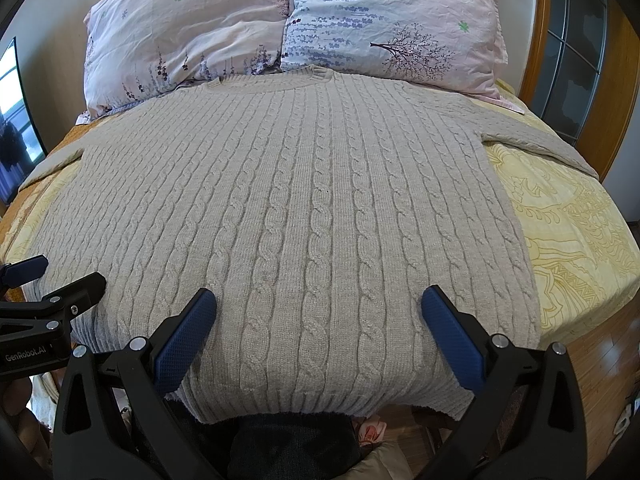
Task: Fold small clothes
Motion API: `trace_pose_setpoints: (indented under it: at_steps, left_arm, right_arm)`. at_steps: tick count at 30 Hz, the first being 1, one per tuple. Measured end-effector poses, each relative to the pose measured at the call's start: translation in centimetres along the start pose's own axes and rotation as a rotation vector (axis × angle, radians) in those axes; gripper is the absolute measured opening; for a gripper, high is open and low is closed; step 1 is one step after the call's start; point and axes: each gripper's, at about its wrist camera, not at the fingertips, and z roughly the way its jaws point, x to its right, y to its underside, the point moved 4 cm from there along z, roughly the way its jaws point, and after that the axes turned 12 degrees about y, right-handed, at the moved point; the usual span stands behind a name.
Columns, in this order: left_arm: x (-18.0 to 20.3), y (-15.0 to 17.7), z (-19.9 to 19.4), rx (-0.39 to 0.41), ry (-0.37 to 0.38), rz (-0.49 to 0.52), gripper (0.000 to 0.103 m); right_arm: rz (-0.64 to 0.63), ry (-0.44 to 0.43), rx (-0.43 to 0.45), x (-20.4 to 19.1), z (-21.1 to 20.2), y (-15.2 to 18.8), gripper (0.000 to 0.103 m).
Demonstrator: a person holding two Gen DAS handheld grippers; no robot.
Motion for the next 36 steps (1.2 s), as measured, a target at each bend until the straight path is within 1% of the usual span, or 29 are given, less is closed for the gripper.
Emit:
trace_pose_setpoints:
  at_steps: [27, 34, 36]
  left_arm:
    - [0.00, 0.00, 0.00, 0.001, 0.000, 0.001, 0.101]
    - [-0.05, -0.06, -0.37, -0.003, 0.007, 0.018, 0.101]
    - [0.06, -0.46, 0.00, 0.001, 0.009, 0.023, 0.101]
  right_arm:
    - [-0.002, -0.002, 0.000, -0.01, -0.01, 0.31, 0.102]
    - [-0.032, -0.016, -0.004, -0.21, 0.19, 0.34, 0.102]
    - [-0.066, -0.014, 0.007, -0.49, 0.23, 0.05, 0.102]
